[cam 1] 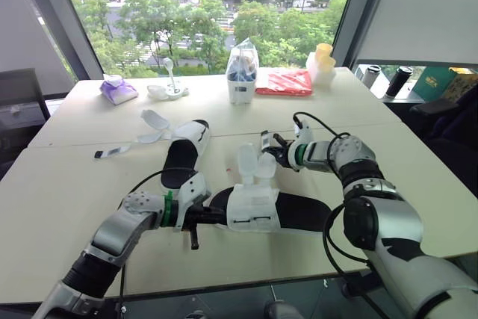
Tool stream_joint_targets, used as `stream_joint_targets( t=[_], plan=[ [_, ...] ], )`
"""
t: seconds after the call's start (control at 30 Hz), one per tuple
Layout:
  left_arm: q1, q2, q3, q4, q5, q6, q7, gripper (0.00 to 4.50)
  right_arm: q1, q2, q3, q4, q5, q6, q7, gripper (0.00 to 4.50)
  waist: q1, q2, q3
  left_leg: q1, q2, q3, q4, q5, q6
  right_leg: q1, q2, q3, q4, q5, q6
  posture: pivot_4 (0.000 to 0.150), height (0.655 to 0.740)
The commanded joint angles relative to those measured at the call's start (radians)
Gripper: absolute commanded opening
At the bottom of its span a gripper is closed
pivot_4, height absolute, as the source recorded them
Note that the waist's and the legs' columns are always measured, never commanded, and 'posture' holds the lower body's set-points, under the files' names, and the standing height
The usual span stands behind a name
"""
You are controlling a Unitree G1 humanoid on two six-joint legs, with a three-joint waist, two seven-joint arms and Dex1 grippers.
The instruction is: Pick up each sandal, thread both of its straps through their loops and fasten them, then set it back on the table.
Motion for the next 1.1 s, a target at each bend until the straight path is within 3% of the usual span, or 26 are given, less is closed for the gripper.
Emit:
stream_joint_targets(
  t=[0.03, 0.13, 0.27, 0.4, 0.53, 0.63, 0.7, 0.8, 0.87, 0.97, 1.1],
  plan=[
    [0.003, -0.005, 0.026, 0.001, 0.005, -0.006, 0.022, 0.0, -0.044, -0.017, -0.03, -0.008, -0.007, -0.041, 0.034, 0.02, -0.001, 0.0, 0.0, 0.0, 0.0, 0.0, 0.0, 0.0, 0.0, 0.0, 0.0, 0.0, 0.0, 0.0, 0.0, 0.15, 0.74],
    [0.005, -0.008, 0.025, -0.002, 0.002, -0.002, 0.026, 0.0, -0.023, -0.024, 0.009, -0.085, -0.028, -0.117, 0.156, 0.02, -0.001, 0.0, 0.0, 0.0, 0.0, 0.0, 0.0, 0.0, 0.0, 0.0, 0.0, 0.0, 0.0, 0.0, 0.0, 0.15, 0.74],
    [0.008, -0.009, 0.02, -0.001, -0.001, 0.001, 0.026, 0.0, 0.102, -0.03, 0.171, -0.364, -0.108, -0.291, 0.411, 0.02, -0.001, 0.0, 0.0, 0.0, 0.0, 0.0, 0.0, 0.0, 0.0, 0.0, 0.0, 0.0, 0.0, 0.0, 0.001, 0.15, 0.74],
    [0.006, -0.007, 0.016, 0.003, -0.002, 0.004, 0.018, 0.0, 0.325, -0.061, 0.328, -0.695, -0.205, -0.61, 0.644, 0.02, 0.0, 0.0, 0.0, 0.0, 0.0, -0.001, 0.0, 0.0, 0.0, 0.0, 0.0, 0.0, 0.0, -0.001, 0.003, 0.15, 0.74],
    [0.006, -0.005, 0.008, 0.004, -0.001, 0.008, 0.01, 0.0, 0.48, -0.131, 0.424, -0.84, -0.328, -0.957, 0.789, 0.02, -0.001, 0.0, 0.0, 0.0, 0.0, 0.0, -0.001, 0.0, 0.0, 0.0, 0.0, 0.0, 0.0, -0.001, 0.003, 0.15, 0.74],
    [0.007, 0.002, 0.009, 0.008, -0.001, 0.009, 0.003, 0.0, 0.513, -0.175, 0.468, -0.835, -0.443, -1.262, 0.815, 0.02, -0.002, 0.0, 0.0, 0.001, 0.0, 0.0, 0.0, 0.0, 0.0, 0.0, 0.0, 0.0, 0.0, -0.003, 0.006, 0.15, 0.74],
    [0.007, 0.006, 0.01, 0.01, -0.001, 0.01, -0.001, 0.0, 0.518, -0.228, 0.514, -0.795, -0.57, -1.65, 0.825, 0.02, -0.002, 0.0, 0.0, 0.003, 0.0, 0.001, 0.0, 0.0, -0.001, 0.001, 0.0, 0.0, 0.001, -0.002, 0.005, 0.15, 0.74],
    [0.003, 0.006, 0.006, 0.014, 0.001, 0.01, -0.006, 0.0, 0.494, -0.29, 0.542, -0.649, -0.746, -2.142, 0.761, 0.02, -0.002, -0.001, 0.0, 0.006, 0.001, 0.001, -0.001, 0.0, -0.001, 0.005, 0.0, 0.0, 0.0, -0.003, 0.004, 0.15, 0.74],
    [-0.001, 0.002, 0.002, 0.017, 0.003, 0.01, -0.008, 0.0, 0.466, -0.307, 0.526, -0.539, -0.849, -2.352, 0.694, 0.02, -0.002, -0.001, 0.0, 0.009, 0.0, 0.002, -0.001, 0.0, -0.001, 0.007, 0.0, 0.0, 0.0, -0.004, 0.002, 0.15, 0.74],
    [-0.006, -0.002, 0.0, 0.023, 0.005, 0.009, -0.012, 0.0, 0.42, -0.299, 0.492, -0.434, -0.959, -2.499, 0.604, 0.02, -0.002, -0.001, 0.0, 0.009, 0.0, 0.002, -0.001, 0.0, -0.001, 0.007, 0.0, 0.001, 0.0, -0.004, 0.001, 0.15, 0.74],
    [-0.012, -0.003, -0.005, 0.028, 0.007, 0.006, -0.019, 0.0, 0.39, -0.294, 0.475, -0.373, -1.059, -2.54, 0.497, 0.02, -0.001, -0.001, 0.0, 0.011, 0.0, 0.002, -0.001, 0.001, -0.001, 0.007, 0.0, 0.001, 0.001, -0.003, -0.003, 0.15, 0.74]
  ],
)
